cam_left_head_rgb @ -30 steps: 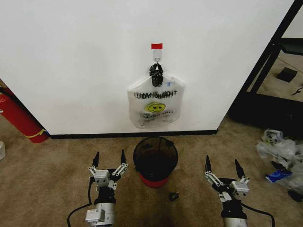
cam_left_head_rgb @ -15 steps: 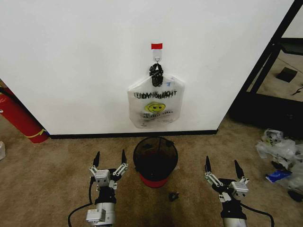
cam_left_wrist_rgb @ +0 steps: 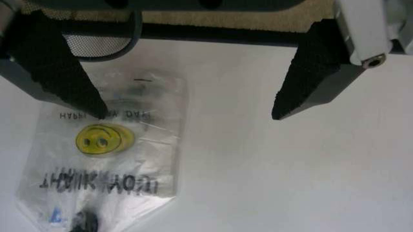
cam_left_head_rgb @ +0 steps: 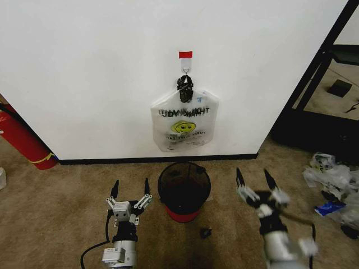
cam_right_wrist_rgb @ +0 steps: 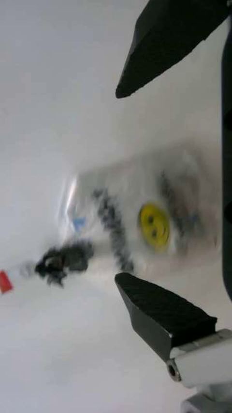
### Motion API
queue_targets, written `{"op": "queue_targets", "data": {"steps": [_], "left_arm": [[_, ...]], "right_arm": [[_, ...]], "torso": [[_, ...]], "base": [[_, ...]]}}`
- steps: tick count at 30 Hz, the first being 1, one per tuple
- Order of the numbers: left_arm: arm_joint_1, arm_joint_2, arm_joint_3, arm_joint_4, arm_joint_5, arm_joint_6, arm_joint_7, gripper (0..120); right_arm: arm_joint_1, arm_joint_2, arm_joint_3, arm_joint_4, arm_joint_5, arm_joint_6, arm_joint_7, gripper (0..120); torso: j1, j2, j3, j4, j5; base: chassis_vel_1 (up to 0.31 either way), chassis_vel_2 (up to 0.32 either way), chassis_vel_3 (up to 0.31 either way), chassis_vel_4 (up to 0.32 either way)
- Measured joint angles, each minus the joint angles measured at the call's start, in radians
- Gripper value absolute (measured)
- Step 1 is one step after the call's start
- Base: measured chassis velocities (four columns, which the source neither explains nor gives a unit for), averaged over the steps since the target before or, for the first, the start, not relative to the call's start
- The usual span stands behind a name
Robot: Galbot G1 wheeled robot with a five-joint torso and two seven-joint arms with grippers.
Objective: Pick up the garbage bag from the wall and place it over the trash bin.
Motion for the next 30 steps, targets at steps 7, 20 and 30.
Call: {"op": "queue_targets", "data": {"steps": [7, 20, 30], "left_arm": [[0.019, -0.012, -0.012, -0.01, 0.019, 0.0, 0.001, 100], [0.062, -0.043, -0.043, -0.041, 0.051, -0.012, 0.001, 100], [0.076, -0.043, -0.049, -0.055, 0.053, -0.018, 0.004, 100]], "right_arm": [[0.244, -0.081, -0.098, -0.122, 0.29, -0.121, -0.05, 100], [0.758, -0.004, -0.351, -0.438, 0.532, -0.235, -0.058, 100], [0.903, 0.104, -0.378, -0.596, 0.532, -0.236, -0.058, 100]], "torso": [[0.0, 0.0, 0.0, -0.0007, 0.0], [0.0, 0.0, 0.0, -0.0006, -0.0004], [0.0, 0.0, 0.0, -0.0002, -0.0003]], "base": [[0.0, 0.0, 0.0, 0.0], [0.0, 0.0, 0.0, 0.0], [0.0, 0.0, 0.0, 0.0]]}}
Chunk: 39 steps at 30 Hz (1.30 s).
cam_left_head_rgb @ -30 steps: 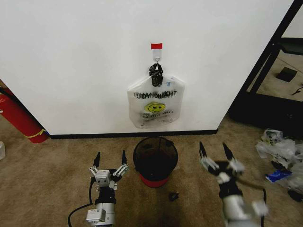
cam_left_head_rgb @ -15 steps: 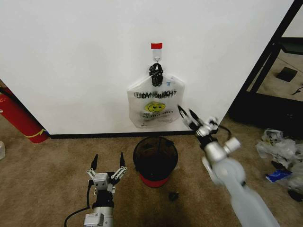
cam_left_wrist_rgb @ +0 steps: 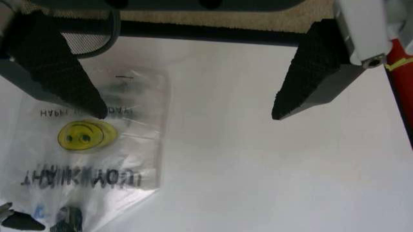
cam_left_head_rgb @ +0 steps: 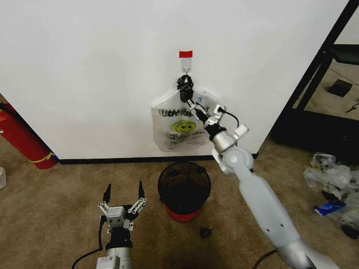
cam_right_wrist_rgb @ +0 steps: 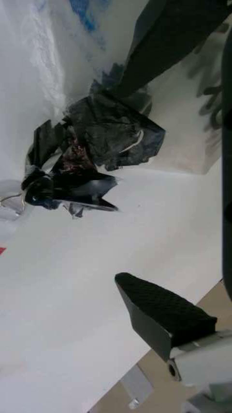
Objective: Pick up the garbage bag from the wall and place it over the trash bin.
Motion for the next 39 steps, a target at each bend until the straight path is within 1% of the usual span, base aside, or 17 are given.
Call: {"op": "queue_targets", "data": {"steps": [2, 10, 15, 17, 18, 20, 22, 23, 26, 27, 28, 29, 30, 32, 37, 38, 39], "left_arm": [[0.001, -0.001, -0.006, -0.003, -0.001, -0.006, 0.0, 100], [-0.004, -0.005, -0.011, -0.007, -0.006, -0.006, 0.0, 100], [-0.004, -0.006, -0.014, -0.008, -0.007, -0.006, 0.0, 100], [-0.001, -0.008, -0.014, -0.012, -0.007, -0.006, 0.0, 100], [-0.001, -0.008, -0.015, -0.013, -0.007, -0.006, 0.0, 100], [-0.001, -0.008, -0.017, -0.015, -0.008, -0.006, 0.0, 100], [-0.002, -0.01, -0.018, -0.016, -0.009, -0.006, 0.0, 100], [-0.002, -0.01, -0.018, -0.016, -0.009, -0.006, 0.0, 100], [-0.002, -0.01, -0.019, -0.023, -0.009, -0.006, 0.0, 100], [-0.002, -0.01, -0.019, -0.024, -0.009, -0.006, 0.0, 100], [-0.002, -0.008, -0.021, -0.024, -0.011, -0.006, 0.0, 100], [-0.002, -0.007, -0.022, -0.024, -0.011, -0.006, 0.0, 100], [-0.003, -0.004, -0.023, -0.024, -0.011, -0.006, 0.0, 100], [-0.003, -0.003, -0.024, -0.024, -0.012, -0.006, 0.0, 100], [-0.005, 0.0, -0.027, -0.027, -0.021, -0.006, 0.0, 100], [-0.004, -0.003, -0.026, -0.031, -0.024, -0.006, 0.0, 100], [-0.004, -0.003, -0.026, -0.031, -0.024, -0.006, 0.0, 100]], "right_arm": [[0.012, 0.006, -0.007, -0.018, -0.003, -0.001, 0.002, 100], [0.033, 0.02, -0.016, -0.062, -0.018, -0.007, 0.016, 100], [0.041, 0.027, -0.017, -0.072, -0.02, -0.008, 0.017, 96], [0.042, 0.027, -0.016, -0.072, -0.019, -0.009, 0.016, 88], [0.042, 0.027, -0.017, -0.072, -0.019, -0.009, 0.017, 86], [0.043, 0.027, -0.017, -0.072, -0.023, -0.012, 0.019, 75], [0.043, 0.032, -0.014, -0.079, -0.024, -0.012, 0.019, 68], [0.043, 0.032, -0.014, -0.079, -0.024, -0.012, 0.019, 68], [0.043, 0.032, -0.006, -0.084, -0.023, -0.011, 0.019, 53], [0.043, 0.032, -0.006, -0.084, -0.023, -0.011, 0.02, 52], [0.043, 0.03, -0.006, -0.083, -0.023, -0.011, 0.021, 45], [0.043, 0.029, -0.006, -0.082, -0.023, -0.011, 0.022, 43], [0.043, 0.028, -0.006, -0.073, -0.023, -0.011, 0.026, 36], [0.042, 0.028, -0.006, -0.067, -0.023, -0.01, 0.029, 34], [0.038, 0.025, -0.006, -0.063, -0.028, -0.008, 0.032, 15], [0.038, 0.024, -0.003, -0.063, -0.028, -0.008, 0.033, 9], [0.038, 0.024, -0.003, -0.063, -0.028, -0.008, 0.033, 9]], "torso": [[0.0, 0.0, 0.0, -0.0004, 0.0], [0.0, 0.0, 0.0, -0.0003, 0.0001], [0.0, 0.0, 0.0, 0.0, 0.0001], [0.0, 0.0, 0.0, -0.0001, 0.0001], [0.0, 0.0, 0.0, -0.0001, 0.0002], [0.0, 0.0, 0.0, -0.0002, 0.0001], [0.0, 0.0, 0.0, 0.0, 0.0001], [0.0, 0.0, 0.0, 0.0, 0.0001], [0.0, 0.0, 0.0, -0.0002, 0.0001], [0.0, 0.0, 0.0, -0.0003, 0.0001], [0.0, 0.0, 0.0, -0.0001, 0.0002], [0.0, 0.0, 0.0, -0.0001, 0.0002], [0.0, 0.0, 0.0, -0.0002, 0.0001], [0.0, 0.0, 0.0, -0.0001, 0.0001], [0.0, 0.0, 0.0, -0.0001, 0.0001], [0.0, 0.0, 0.0, 0.0, 0.0002], [0.0, 0.0, 0.0, 0.0, 0.0002]], "base": [[0.0, 0.0, 0.0, 0.0], [0.0, 0.0, 0.0, 0.0], [0.0, 0.0, 0.0, 0.0], [0.0, 0.0, 0.0, 0.0], [0.0, 0.0, 0.0, 0.0], [0.0, 0.0, 0.0, 0.0], [0.0, 0.0, 0.0, 0.0], [0.0, 0.0, 0.0, 0.0], [0.0, 0.0, 0.0, 0.0], [0.0, 0.0, 0.0, 0.0], [0.0, 0.0, 0.0, 0.0], [0.0, 0.0, 0.0, 0.0], [0.0, 0.0, 0.0, 0.0], [0.0, 0.0, 0.0, 0.0], [0.0, 0.0, 0.0, 0.0], [0.0, 0.0, 0.0, 0.0], [0.0, 0.0, 0.0, 0.0]]}}
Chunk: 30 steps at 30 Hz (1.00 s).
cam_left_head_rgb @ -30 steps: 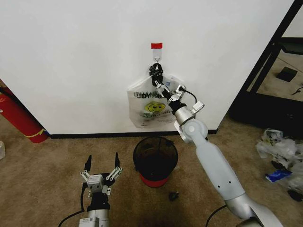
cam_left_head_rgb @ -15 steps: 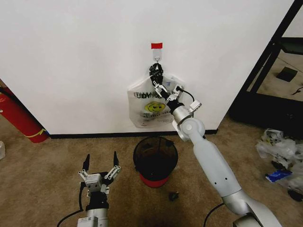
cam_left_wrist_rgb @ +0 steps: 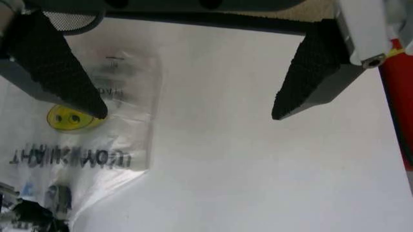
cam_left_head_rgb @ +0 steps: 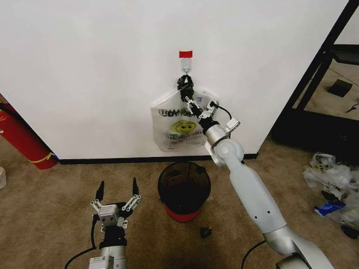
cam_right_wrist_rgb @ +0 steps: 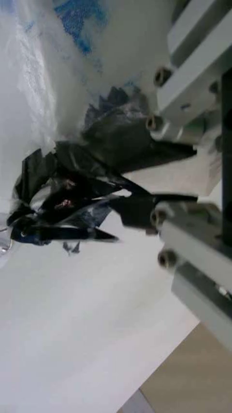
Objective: Pick up the garbage bag from the wall and place it over the trash bin.
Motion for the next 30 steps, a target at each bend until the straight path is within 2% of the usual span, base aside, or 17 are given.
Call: {"op": "queue_targets", "data": {"steps": [3, 13, 24, 30], "left_arm": [[0.001, -0.002, 0.001, -0.001, -0.001, 0.0, 0.0, 100], [-0.001, -0.004, 0.006, 0.0, -0.003, -0.001, -0.001, 100], [-0.008, -0.001, 0.022, 0.01, -0.002, -0.003, -0.001, 100], [-0.006, 0.006, 0.024, 0.011, 0.0, -0.005, -0.002, 100]], "right_arm": [[0.002, -0.002, 0.003, -0.001, 0.001, 0.002, 0.004, 0], [-0.033, -0.028, 0.006, 0.06, -0.002, 0.004, 0.012, 0], [-0.16, -0.076, 0.022, 0.16, -0.044, 0.007, 0.009, 0], [-0.279, -0.108, 0.032, 0.248, -0.137, 0.015, -0.016, 0]], "torso": [[0.0, 0.0, 0.0, -0.0002, 0.0], [0.0, 0.0, 0.0, -0.0001, 0.0], [0.0, 0.0, 0.0, 0.0001, 0.0], [0.0, 0.0, 0.0, -0.0003, 0.0]], "base": [[0.0, 0.0, 0.0, 0.0], [0.0, 0.0, 0.0, 0.0], [0.0, 0.0, 0.0, 0.0], [0.0, 0.0, 0.0, 0.0]]}}
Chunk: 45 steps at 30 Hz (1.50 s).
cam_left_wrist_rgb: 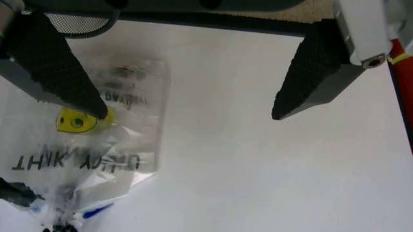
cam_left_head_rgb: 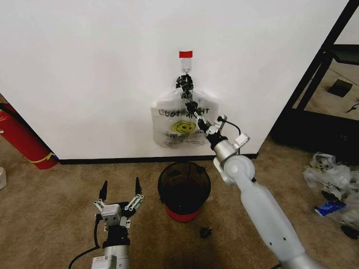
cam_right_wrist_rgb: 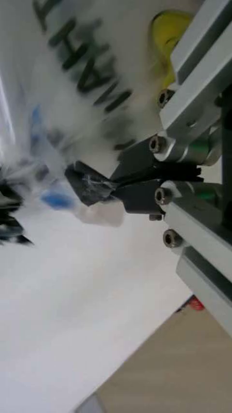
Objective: Pick up the garbage bag from the wall and place it over the trash bin.
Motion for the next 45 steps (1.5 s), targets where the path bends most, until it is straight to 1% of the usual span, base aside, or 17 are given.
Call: {"op": "queue_targets", "data": {"steps": [5, 9, 11, 16, 26, 28, 29, 32, 33, 34, 35, 38, 40, 41, 45], "left_arm": [[-0.002, 0.007, 0.001, -0.005, -0.001, 0.003, 0.0, 100], [-0.003, 0.011, 0.007, -0.007, -0.001, 0.005, 0.001, 100], [-0.004, 0.012, 0.008, -0.007, -0.001, 0.005, 0.001, 100], [-0.013, 0.016, 0.022, 0.0, -0.003, 0.006, 0.001, 100], [-0.023, 0.021, 0.038, 0.012, -0.005, 0.007, 0.001, 100], [-0.025, 0.022, 0.041, 0.015, -0.006, 0.007, 0.001, 100], [-0.027, 0.024, 0.043, 0.017, -0.007, 0.007, 0.001, 100], [-0.033, 0.028, 0.047, 0.021, -0.013, 0.008, 0.001, 100], [-0.033, 0.028, 0.047, 0.021, -0.013, 0.008, 0.001, 100], [-0.035, 0.03, 0.047, 0.022, -0.016, 0.008, 0.001, 100], [-0.037, 0.031, 0.048, 0.024, -0.018, 0.008, 0.001, 100], [-0.048, 0.032, 0.056, 0.029, -0.021, 0.01, 0.001, 100], [-0.052, 0.032, 0.06, 0.034, -0.021, 0.01, 0.001, 100], [-0.052, 0.032, 0.06, 0.034, -0.021, 0.01, 0.001, 100], [-0.056, 0.032, 0.066, 0.041, -0.023, 0.01, 0.001, 100]], "right_arm": [[-0.082, -0.024, 0.013, 0.063, -0.077, 0.019, -0.016, 0], [-0.165, -0.06, 0.037, 0.12, -0.161, 0.053, -0.038, 0], [-0.18, -0.064, 0.043, 0.132, -0.171, 0.057, -0.041, 0], [-0.28, -0.086, 0.075, 0.211, -0.245, 0.082, -0.06, 0], [-0.368, -0.095, 0.088, 0.265, -0.369, 0.11, -0.071, 0], [-0.387, -0.095, 0.091, 0.272, -0.392, 0.117, -0.071, 0], [-0.404, -0.095, 0.098, 0.278, -0.413, 0.127, -0.071, 0], [-0.502, -0.095, 0.137, 0.3, -0.511, 0.184, -0.084, 0], [-0.502, -0.095, 0.137, 0.3, -0.511, 0.184, -0.084, 0], [-0.534, -0.094, 0.152, 0.307, -0.54, 0.207, -0.089, 0], [-0.567, -0.089, 0.167, 0.318, -0.568, 0.229, -0.092, 0], [-0.662, -0.07, 0.199, 0.335, -0.674, 0.309, -0.103, 0], [-0.693, -0.061, 0.214, 0.335, -0.724, 0.35, -0.104, 0], [-0.693, -0.061, 0.214, 0.335, -0.724, 0.35, -0.104, 0], [-0.746, -0.037, 0.241, 0.331, -0.784, 0.424, -0.101, 0]], "torso": [[0.0, 0.0, 0.0, 0.0004, -0.0001], [0.0, 0.0, 0.0, 0.0, -0.0001], [0.0, 0.0, 0.0, 0.0003, -0.0001], [0.0, 0.0, 0.0, 0.0, -0.0001], [0.0, 0.0, 0.0, 0.0003, -0.0001], [0.0, 0.0, 0.0, -0.0002, -0.0002], [0.0, 0.0, 0.0, 0.001, 0.0001], [0.0, 0.0, 0.0, -0.0001, 0.0002], [0.0, 0.0, 0.0, -0.0001, 0.0002], [0.0, 0.0, 0.0, -0.0001, -0.0003], [0.0, 0.0, 0.0, 0.0003, 0.0], [0.0, 0.0, 0.0, 0.0001, -0.0001], [0.0, 0.0, 0.0, 0.0001, -0.0001], [0.0, 0.0, 0.0, 0.0001, -0.0001], [0.0, 0.0, 0.0, 0.0004, -0.0001]], "base": [[0.0, 0.0, 0.0, 0.0], [0.0, 0.0, 0.0, 0.0], [0.0, 0.0, 0.0, 0.0], [0.0, 0.0, 0.0, 0.0], [0.0, 0.0, 0.0, 0.0], [0.0, 0.0, 0.0, 0.0], [0.0, 0.0, 0.0, 0.0], [0.0, 0.0, 0.0, 0.0], [0.0, 0.0, 0.0, 0.0], [0.0, 0.0, 0.0, 0.0], [0.0, 0.0, 0.0, 0.0], [0.0, 0.0, 0.0, 0.0], [0.0, 0.0, 0.0, 0.0], [0.0, 0.0, 0.0, 0.0], [0.0, 0.0, 0.0, 0.0]]}}
